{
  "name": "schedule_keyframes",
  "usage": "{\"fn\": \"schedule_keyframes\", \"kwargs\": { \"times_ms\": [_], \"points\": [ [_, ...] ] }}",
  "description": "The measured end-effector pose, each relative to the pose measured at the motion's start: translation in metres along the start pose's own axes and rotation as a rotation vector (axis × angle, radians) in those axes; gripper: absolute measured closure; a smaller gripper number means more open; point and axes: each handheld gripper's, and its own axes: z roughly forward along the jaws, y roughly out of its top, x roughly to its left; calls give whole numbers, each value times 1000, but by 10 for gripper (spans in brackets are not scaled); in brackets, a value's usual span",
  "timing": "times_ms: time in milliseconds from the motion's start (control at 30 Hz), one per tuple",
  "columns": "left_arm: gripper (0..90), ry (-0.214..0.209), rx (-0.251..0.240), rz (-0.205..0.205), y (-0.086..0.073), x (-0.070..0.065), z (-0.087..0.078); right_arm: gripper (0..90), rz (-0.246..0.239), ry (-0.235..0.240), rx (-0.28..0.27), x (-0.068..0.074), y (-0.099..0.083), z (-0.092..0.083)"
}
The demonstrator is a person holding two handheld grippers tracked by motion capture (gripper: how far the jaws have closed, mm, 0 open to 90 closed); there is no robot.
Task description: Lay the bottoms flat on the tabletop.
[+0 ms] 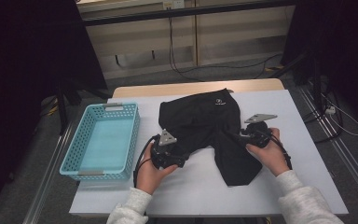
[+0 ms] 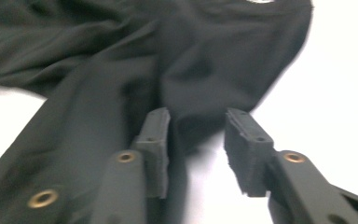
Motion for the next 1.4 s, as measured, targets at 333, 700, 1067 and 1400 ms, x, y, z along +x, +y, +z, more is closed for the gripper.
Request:
{"fn": "schedule_keyframes", "kwargs": {
  "times_ms": [333, 700, 1067, 1400],
  "points": [
    [242, -2, 0, 0, 0, 0, 0, 555, 88, -72, 50, -29, -7, 3],
    [242, -4, 3, 2, 0, 0, 1, 521, -6, -11, 40, 12, 0, 39],
    [243, -3, 0, 1, 1, 1, 0, 900, 1, 30, -1, -7, 11, 26],
    [245, -1, 7, 7, 0, -3, 4, 886, 61, -131, -13, -59, 4, 2]
  ]
}}
